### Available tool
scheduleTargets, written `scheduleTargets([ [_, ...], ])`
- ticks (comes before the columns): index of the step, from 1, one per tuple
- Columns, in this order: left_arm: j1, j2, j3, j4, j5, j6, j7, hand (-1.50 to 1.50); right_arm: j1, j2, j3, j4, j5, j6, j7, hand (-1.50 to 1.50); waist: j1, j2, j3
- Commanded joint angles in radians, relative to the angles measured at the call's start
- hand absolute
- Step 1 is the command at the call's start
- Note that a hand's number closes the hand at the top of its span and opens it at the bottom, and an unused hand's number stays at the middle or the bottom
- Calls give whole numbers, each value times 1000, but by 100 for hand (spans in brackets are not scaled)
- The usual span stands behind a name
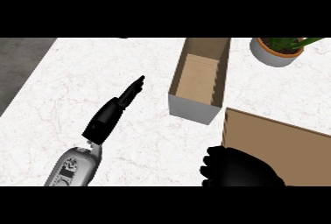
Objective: Pick the bell pepper from the tray and place it in the cardboard box
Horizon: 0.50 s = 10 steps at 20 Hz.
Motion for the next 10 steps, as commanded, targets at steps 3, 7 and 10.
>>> scheduleTargets([
  [3, 0, 0, 30, 20, 0, 24, 7, 0, -77, -161, -137, 0, -262, -17, -435, 150, -84, 8, 0],
  [7, 6, 11, 45, -11, 2, 32, 10, 0, -120, -211, -295, 82, -523, 59, -645, 150, -92, 3, -2],
  [10, 39, 44, 77, -9, 12, 23, -5, 0, -135, -279, -438, 204, -693, 138, -801, 150, -117, -4, -4],
])
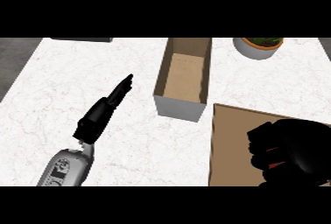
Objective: Pick the bell pepper from the tray and place it in the cardboard box
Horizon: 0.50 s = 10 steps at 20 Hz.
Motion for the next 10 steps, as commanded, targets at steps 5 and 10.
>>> scheduleTargets([
  [5, 11, -9, -10, 2, -23, 15, -1, 0, -192, -141, -214, 366, -363, 267, -268, 150, -16, -5, -5],
  [10, -8, 41, 51, -1, 13, -23, 4, 0, -321, -161, -192, 525, -384, 319, -260, 150, -21, -10, -5],
])
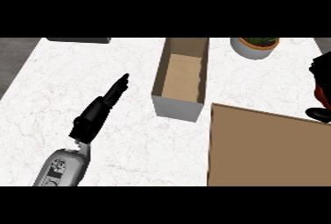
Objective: Pick the bell pepper from the tray and place it in the cardboard box
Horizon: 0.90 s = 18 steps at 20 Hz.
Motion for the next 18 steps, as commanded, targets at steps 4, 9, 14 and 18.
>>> scheduleTargets([
  [4, -2, -10, -4, 11, -14, 3, -10, 0, -262, 41, 38, 251, -58, 224, -80, 150, 2, -1, -2],
  [9, -41, -34, 3, 63, -21, 16, -4, 0, -387, 146, 112, 320, -50, 223, -27, 150, -13, -2, -2],
  [14, -32, -31, 13, 36, -30, 27, -2, 0, -500, 268, 153, 420, -47, 220, 75, 150, -22, -7, -2],
  [18, 11, -5, 35, 20, 0, -13, -13, 0, -555, 370, 170, 506, 24, 141, 93, 150, -29, -11, -2],
])
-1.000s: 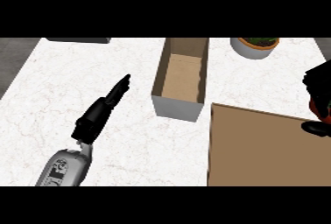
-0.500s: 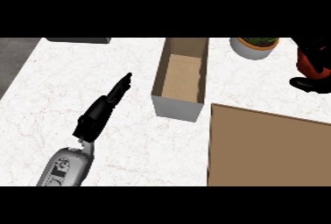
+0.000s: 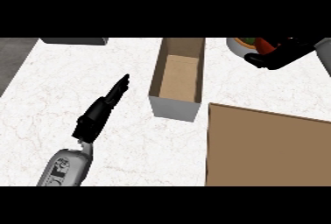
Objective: Pick the bell pepper from the tray and place it in the cardboard box
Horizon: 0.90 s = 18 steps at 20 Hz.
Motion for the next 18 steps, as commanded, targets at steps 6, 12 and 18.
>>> scheduleTargets([
  [6, 83, 14, 2, -117, 11, -19, 38, 0, -130, 196, 44, 197, 170, -58, -82, 150, -9, -5, 1],
  [12, -2, -18, 17, -35, -3, -4, 48, 0, -127, 346, 84, 308, 303, -202, -88, 150, -21, -3, 0],
  [18, 43, 10, 14, -68, 2, -37, 28, 0, -105, 458, 130, 488, 347, -151, -23, -150, -6, -1, 0],
])
